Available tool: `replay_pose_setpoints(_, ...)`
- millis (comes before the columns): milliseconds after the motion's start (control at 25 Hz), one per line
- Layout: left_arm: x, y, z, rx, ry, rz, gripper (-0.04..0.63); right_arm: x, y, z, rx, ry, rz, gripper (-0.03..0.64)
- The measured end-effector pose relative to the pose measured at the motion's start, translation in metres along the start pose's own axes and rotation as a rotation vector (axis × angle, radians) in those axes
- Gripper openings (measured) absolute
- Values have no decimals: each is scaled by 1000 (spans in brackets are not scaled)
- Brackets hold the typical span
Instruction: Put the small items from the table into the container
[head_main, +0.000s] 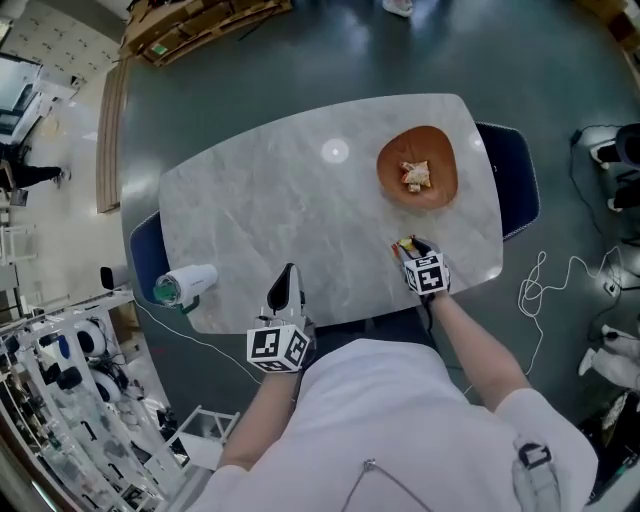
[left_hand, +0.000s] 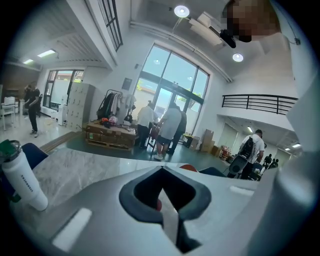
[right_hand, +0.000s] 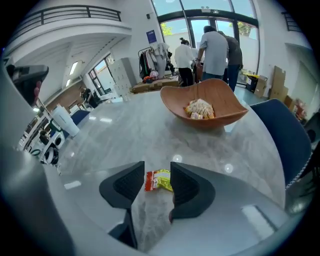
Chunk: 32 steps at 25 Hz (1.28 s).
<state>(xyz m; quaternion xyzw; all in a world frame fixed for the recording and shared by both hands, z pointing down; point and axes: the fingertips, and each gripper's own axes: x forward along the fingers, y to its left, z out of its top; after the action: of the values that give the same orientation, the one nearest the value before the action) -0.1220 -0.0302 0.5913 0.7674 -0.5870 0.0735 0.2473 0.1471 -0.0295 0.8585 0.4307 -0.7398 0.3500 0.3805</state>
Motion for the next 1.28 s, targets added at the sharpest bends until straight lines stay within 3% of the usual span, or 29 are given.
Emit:
replay_pose_setpoints(280, -3, 15, -10, -19, 25, 40, 3, 30, -2, -27, -75, 136, -46, 212)
replay_pose_setpoints(480, -3, 19, -13, -37, 26, 52, 3, 37, -4, -33, -227, 180, -149, 80)
replay_pose_setpoints(680, -4, 21, -7, -37, 6, 51, 3, 30, 1, -20, -206, 155, -150, 46)
replay_pose_setpoints(920, -9, 20, 10, -28, -35, 44, 3, -1, 20, 30, -183, 38, -123, 44)
replay_pose_setpoints(1280, -20, 15, 45, 5, -129, 34, 3, -90, 91, 156, -209, -292, -16, 44)
